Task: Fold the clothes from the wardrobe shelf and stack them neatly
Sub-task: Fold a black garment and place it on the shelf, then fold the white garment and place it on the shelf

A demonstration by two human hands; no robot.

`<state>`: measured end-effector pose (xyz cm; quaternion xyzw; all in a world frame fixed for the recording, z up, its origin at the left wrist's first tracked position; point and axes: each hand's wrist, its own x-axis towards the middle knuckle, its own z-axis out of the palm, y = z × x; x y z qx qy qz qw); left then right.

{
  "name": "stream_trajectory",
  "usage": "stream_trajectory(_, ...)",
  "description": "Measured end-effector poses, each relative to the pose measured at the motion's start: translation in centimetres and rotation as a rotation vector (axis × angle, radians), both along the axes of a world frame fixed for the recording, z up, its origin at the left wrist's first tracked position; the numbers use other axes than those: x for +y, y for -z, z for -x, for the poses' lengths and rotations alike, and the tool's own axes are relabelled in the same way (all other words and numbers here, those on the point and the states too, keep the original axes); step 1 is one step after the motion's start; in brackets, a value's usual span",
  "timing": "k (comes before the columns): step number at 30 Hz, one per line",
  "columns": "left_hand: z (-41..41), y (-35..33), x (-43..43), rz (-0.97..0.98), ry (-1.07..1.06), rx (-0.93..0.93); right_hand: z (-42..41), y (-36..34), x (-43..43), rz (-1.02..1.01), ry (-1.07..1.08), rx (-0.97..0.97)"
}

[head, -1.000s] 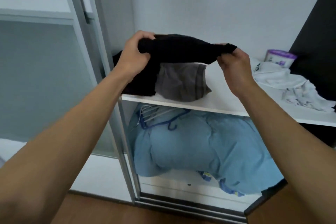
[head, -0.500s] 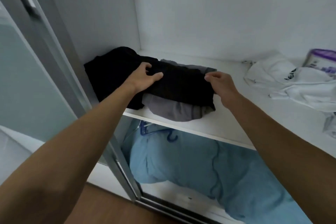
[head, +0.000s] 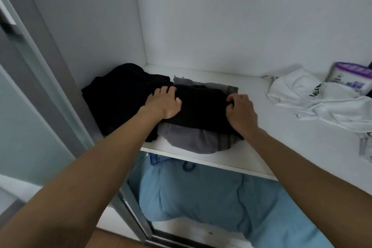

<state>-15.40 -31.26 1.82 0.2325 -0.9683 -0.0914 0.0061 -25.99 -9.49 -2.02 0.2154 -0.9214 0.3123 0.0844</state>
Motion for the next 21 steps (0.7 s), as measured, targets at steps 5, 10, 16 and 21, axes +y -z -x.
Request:
stream_trajectory(5,1.3,-1.9,1.4,0.21,0.142,0.023,-0.6,-0.1,0.3,-0.041,-0.025,-0.082)
stream_trajectory(10,4.1,-1.8,7.4,-0.059,0.439,0.346,-1.3,-1.3,3.3,-0.05,-0.131,-0.08)
stream_trajectory(16,8.3,-0.8,15.8,-0.456,0.669,0.197,2.8,-1.4,14.9,-0.08,0.179,-0.05)
stream_trajectory(21,12.1,-0.5,22.9,-0.622,0.637,0.018,8.2,-0.8,28.0,-0.047,0.52,-0.176)
